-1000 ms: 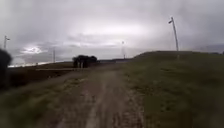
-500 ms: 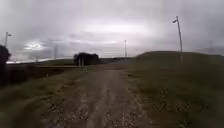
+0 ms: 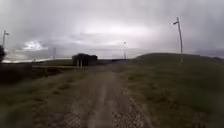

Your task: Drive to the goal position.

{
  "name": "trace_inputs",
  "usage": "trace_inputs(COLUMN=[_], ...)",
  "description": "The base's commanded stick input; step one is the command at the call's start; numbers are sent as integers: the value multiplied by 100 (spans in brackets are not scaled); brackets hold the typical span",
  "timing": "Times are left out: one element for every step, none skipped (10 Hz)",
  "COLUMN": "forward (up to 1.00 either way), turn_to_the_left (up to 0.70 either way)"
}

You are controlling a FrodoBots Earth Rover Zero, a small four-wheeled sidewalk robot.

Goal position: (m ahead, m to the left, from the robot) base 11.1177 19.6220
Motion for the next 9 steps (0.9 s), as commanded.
trace_inputs(forward=[70, 70, 70, 70, 70, 70, 70, 70, 70], turn_to_the_left=[0, 0, 0, 0, 0, 0, 0, 0, 0])
